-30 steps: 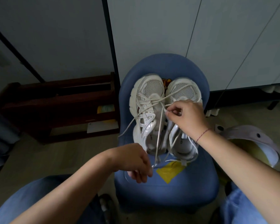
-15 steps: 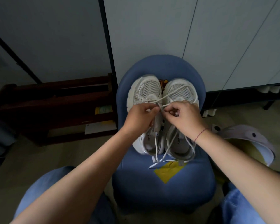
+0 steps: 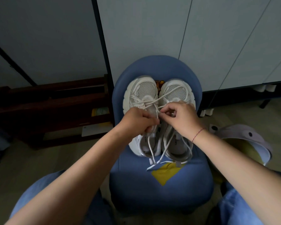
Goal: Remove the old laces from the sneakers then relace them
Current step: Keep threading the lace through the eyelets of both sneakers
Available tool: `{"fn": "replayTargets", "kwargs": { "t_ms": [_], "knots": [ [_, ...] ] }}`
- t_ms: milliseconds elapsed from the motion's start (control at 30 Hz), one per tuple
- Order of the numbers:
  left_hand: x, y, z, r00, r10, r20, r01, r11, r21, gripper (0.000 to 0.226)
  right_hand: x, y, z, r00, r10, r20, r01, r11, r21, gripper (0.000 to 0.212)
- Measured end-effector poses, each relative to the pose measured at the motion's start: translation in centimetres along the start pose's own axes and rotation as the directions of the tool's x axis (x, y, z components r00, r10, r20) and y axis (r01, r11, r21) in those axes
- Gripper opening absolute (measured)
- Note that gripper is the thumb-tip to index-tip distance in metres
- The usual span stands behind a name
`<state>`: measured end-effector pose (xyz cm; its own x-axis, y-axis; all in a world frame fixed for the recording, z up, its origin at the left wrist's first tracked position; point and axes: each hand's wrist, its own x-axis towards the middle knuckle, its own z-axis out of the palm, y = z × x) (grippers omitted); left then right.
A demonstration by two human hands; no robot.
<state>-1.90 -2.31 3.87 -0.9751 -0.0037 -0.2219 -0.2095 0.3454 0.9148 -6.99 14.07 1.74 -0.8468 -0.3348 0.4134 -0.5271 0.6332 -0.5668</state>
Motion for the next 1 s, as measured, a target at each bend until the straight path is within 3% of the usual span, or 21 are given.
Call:
{"fn": "replayTargets", "kwargs": {
  "t_ms": [100, 233, 300, 400, 533, 633, 700, 800, 900, 1000],
  "knots": [
    [-2.6, 0.0, -0.5, 0.974, -0.059, 0.218, 0.054, 0.998, 0.028, 0.016, 0.0, 0.1, 0.1, 1.0, 0.014, 0.005, -0.014, 1.0, -0.006, 0.004],
    [-4.7, -0.2, -1.2, 0.824, -0.073, 0.562, 0.03, 0.996, 0.085, 0.028, 0.0, 0.1, 0.1, 1.0, 0.029, 0.009, -0.029, 1.0, -0.002, 0.004],
    [-4.8, -0.4, -1.7, 0.771, -0.07, 0.633, 0.018, 0.996, 0.088, 0.029, 0.0, 0.0, 0.1, 1.0, 0.027, 0.011, -0.027, 1.0, 0.007, 0.004],
    [-4.4, -1.2, -2.1, 0.757, -0.108, 0.645, 0.033, 0.991, 0.127, 0.025, 0.0, 0.1, 0.2, 1.0, 0.025, 0.007, -0.025, 1.0, 0.016, 0.004],
    [-3.7, -2.7, -1.3, 0.824, -0.249, 0.509, 0.017, 0.909, 0.417, 0.028, 0.0, 0.1, 0.2, 1.0, 0.029, 0.008, -0.029, 0.999, 0.015, 0.004],
    [-3.2, -3.1, -1.3, 0.898, -0.226, 0.378, -0.033, 0.82, 0.571, 0.032, 0.0, 0.1, 0.1, 0.999, 0.035, 0.009, -0.035, 0.999, 0.017, 0.004],
    [-2.8, -2.6, -1.5, 0.958, -0.092, 0.272, -0.055, 0.87, 0.49, 0.033, 0.0, 0.0, 0.1, 0.999, 0.038, 0.012, -0.038, 0.999, 0.013, 0.004],
    [-1.6, -1.5, -1.3, 0.989, 0.14, -0.051, -0.126, 0.97, 0.206, 0.024, 0.0, 0.1, 0.2, 0.999, 0.035, 0.016, -0.035, 0.999, 0.02, 0.003],
    [-0.2, -0.5, -0.6, 0.965, 0.162, -0.208, -0.154, 0.987, 0.053, 0.007, -0.1, 0.1, 0.1, 1.0, 0.021, 0.014, -0.021, 0.999, 0.044, 0.002],
    [1.4, -0.3, -0.1, 0.98, 0.099, -0.174, -0.1, 0.995, 0.002, 0.006, -0.1, 0.2, 0.1, 1.0, 0.007, -0.001, -0.007, 0.999, 0.053, 0.003]
  ]
}}
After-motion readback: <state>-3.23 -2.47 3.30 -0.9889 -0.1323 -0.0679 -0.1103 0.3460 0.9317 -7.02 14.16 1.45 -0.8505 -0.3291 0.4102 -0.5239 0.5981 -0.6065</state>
